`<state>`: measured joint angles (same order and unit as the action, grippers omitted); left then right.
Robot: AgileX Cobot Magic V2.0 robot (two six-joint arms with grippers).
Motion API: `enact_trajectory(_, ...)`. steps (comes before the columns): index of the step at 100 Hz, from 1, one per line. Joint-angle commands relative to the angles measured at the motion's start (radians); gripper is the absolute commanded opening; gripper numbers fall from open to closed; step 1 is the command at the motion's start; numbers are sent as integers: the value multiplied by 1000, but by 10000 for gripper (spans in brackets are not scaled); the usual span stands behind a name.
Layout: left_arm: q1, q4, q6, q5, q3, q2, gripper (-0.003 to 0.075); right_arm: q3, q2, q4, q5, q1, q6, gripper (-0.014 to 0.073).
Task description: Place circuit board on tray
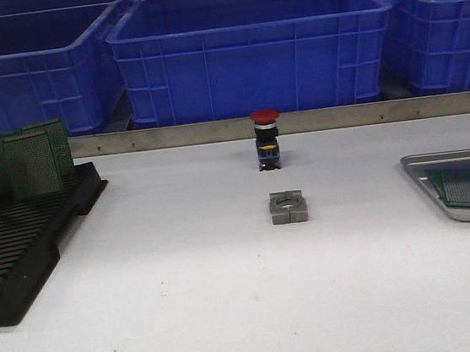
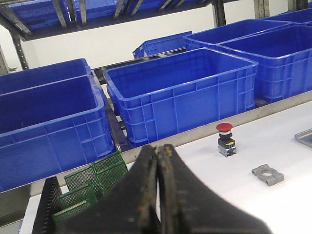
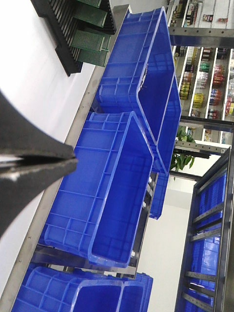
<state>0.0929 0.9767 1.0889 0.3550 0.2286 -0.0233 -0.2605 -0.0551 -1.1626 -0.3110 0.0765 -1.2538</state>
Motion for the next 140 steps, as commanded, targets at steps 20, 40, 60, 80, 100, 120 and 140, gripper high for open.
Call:
enact_trajectory(20,-2,39,-12,-81,7,-11,-20,-21,-10,-29,27,1,-11,-62)
enact_trajectory(40,-4,-464,-671,-163,-52,-11,-20,-21,-10,-29,22,1,-11,-62)
enact_trajectory(60,-4,-869,-1034,-370,-234,56,-20,-21,-10,-29,18,1,-11,-62)
enact_trajectory(80,-7,-996,-1188,-312,-279,59,-20,-21,-13,-29,10,1,-11,-62)
enact_trajectory(100,-46,-996,-1192,-305,-279,59,-20,-21,-13,-29,6,1,-11,-62)
enact_trajectory(120,-50,-992,-1192,-311,-277,59,-20,-21,-13,-29,6,1,-11,-62)
enact_trajectory(140,-50,-992,-1192,-311,-277,59,-20,-21,-13,-29,6,1,-11,-62)
